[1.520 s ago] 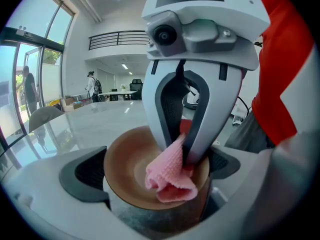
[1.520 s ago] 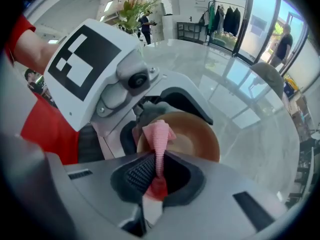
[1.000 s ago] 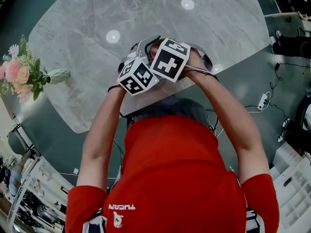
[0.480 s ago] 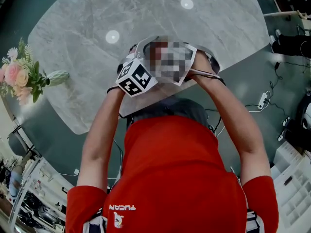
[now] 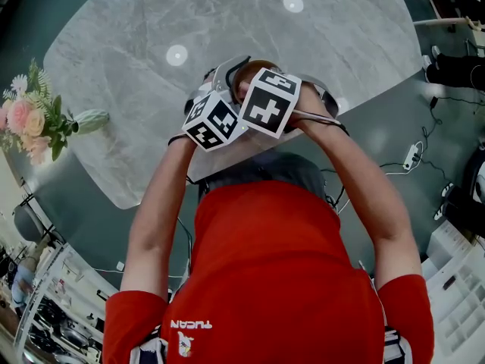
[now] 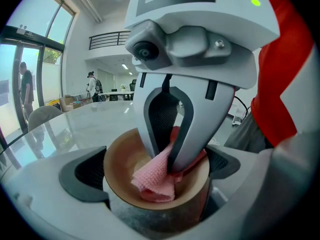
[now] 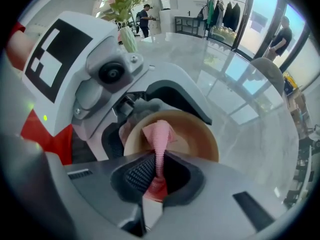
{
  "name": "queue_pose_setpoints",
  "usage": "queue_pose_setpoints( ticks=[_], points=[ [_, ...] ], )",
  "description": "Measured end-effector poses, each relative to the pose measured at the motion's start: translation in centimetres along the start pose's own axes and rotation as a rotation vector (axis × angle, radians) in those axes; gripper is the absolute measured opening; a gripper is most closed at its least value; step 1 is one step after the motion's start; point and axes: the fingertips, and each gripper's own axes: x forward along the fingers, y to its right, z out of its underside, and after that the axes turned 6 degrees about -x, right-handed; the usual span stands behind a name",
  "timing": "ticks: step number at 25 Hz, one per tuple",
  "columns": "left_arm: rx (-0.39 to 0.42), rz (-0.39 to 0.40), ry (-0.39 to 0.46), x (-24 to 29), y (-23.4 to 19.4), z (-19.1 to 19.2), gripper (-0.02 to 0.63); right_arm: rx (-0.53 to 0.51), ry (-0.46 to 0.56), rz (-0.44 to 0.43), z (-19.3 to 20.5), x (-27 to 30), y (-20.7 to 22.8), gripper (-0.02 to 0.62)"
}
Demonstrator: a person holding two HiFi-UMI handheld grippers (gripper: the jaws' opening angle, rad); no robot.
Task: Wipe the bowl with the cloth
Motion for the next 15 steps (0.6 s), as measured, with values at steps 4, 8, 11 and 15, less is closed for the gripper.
queue_pose_setpoints(
  ticks=[4, 8, 11, 15],
  points=[
    [-0.002, 0.006, -0.005, 0.0, 0.2, 0.1, 0.583, 0.027, 0.024, 0.033, -0.5, 0.3, 0.8, 0.02],
    [-0.001, 0.002, 0.0, 0.0, 0.1, 0.0, 0.583, 0.062, 0.036, 0.103, -0.6, 0.1, 2.2, 0.021],
    [0.001, 0.001, 0.004, 0.0, 0.0, 0.0, 0.584, 0.095, 0.051, 0.143, -0.4, -0.2, 3.1, 0.021],
    [0.001, 0.003, 0.007, 0.0, 0.0, 0.0, 0.583, 0.125, 0.067, 0.155, 0.3, -0.5, 3.4, 0.021]
  ],
)
